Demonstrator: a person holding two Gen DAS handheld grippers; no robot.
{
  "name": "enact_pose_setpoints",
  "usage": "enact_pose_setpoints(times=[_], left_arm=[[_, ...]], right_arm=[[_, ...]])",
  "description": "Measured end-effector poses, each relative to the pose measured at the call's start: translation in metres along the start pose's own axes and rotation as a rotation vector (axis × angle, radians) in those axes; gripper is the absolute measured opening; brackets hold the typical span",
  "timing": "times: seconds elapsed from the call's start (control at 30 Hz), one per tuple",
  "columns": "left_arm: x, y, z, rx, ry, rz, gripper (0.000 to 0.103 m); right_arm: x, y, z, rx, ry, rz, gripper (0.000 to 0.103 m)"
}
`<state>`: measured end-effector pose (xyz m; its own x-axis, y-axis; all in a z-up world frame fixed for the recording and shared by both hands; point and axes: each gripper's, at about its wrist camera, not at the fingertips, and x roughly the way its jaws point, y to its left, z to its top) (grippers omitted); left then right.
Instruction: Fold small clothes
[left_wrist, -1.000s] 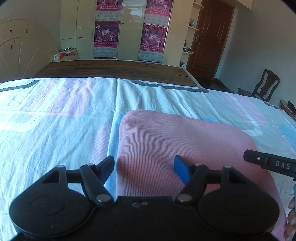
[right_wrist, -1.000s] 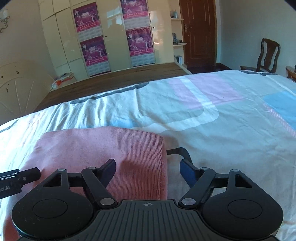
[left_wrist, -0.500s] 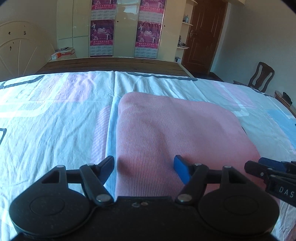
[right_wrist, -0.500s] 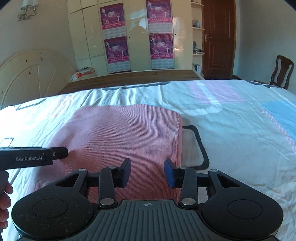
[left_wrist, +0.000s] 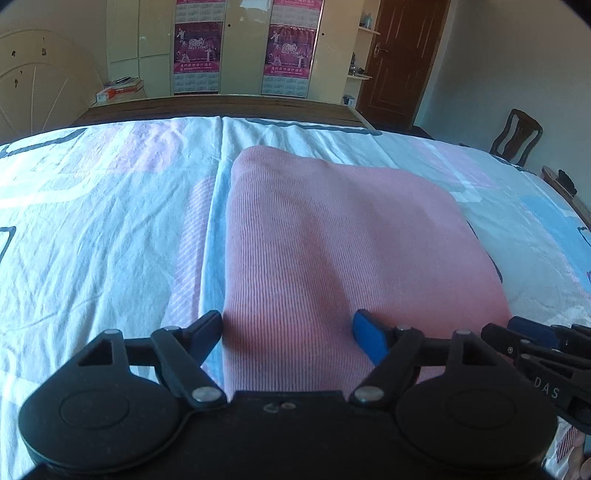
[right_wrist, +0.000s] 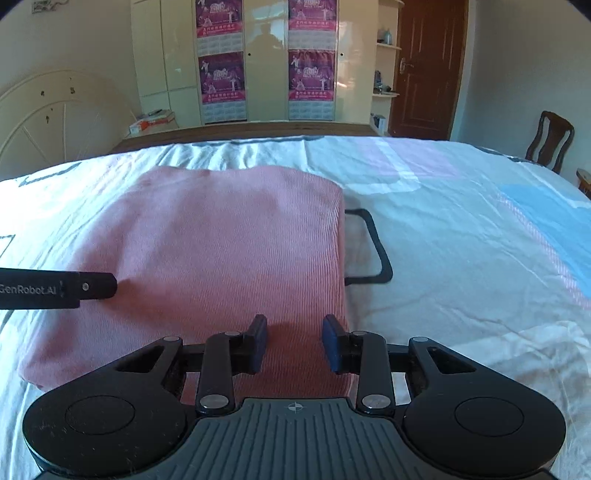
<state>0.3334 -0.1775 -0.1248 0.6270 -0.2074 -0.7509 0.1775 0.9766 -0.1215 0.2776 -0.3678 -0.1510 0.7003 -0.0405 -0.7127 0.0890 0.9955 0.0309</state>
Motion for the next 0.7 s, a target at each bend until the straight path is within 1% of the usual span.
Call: enact_pose_setpoints(times=[0.17, 0.27, 0.3, 0.33, 0.37, 0.4, 0.47, 0.53, 0.63, 0.7], left_arm=[[0.0, 0.001, -0.003, 0.016, 0.017, -0.015, 0.078], [-0.002, 0.004, -0.004, 0.015, 0.037, -0.038, 0.079], [-0.002, 0.005, -0.005, 0.017, 0.04, -0.045, 0.079], [-0.003, 0.007, -0.006, 0.018, 0.047, -0.053, 0.08], [-0.003, 0.008, -0.006, 0.019, 0.052, -0.059, 0.08], [-0.004, 0.009, -0.006, 0.02, 0.057, -0.067, 0.081], [-0.005, 0.009, -0.006, 0.029, 0.06, -0.077, 0.082], [-0.007, 0.01, -0.006, 0.033, 0.062, -0.085, 0.083], [-0.01, 0.012, -0.004, 0.018, 0.062, -0.093, 0.085], [-0.009, 0.013, -0.001, 0.005, 0.062, -0.091, 0.086]], right_arm=[[-0.007, 0.004, 0.001, 0.028, 0.011, -0.034, 0.033], [-0.013, 0.006, -0.008, 0.031, 0.029, -0.061, 0.034], [-0.013, 0.006, -0.012, 0.031, 0.042, -0.073, 0.036], [-0.013, 0.005, -0.015, 0.037, 0.06, -0.085, 0.045], [-0.014, 0.002, -0.018, 0.059, 0.076, -0.091, 0.048], [-0.017, -0.002, -0.021, 0.092, 0.078, -0.087, 0.048], [-0.025, -0.006, -0.022, 0.13, 0.074, -0.087, 0.048], [-0.034, -0.008, -0.022, 0.137, 0.062, -0.096, 0.048], [-0.045, -0.015, -0.02, 0.179, 0.044, -0.083, 0.049], [-0.051, -0.018, -0.015, 0.199, 0.031, -0.068, 0.053]])
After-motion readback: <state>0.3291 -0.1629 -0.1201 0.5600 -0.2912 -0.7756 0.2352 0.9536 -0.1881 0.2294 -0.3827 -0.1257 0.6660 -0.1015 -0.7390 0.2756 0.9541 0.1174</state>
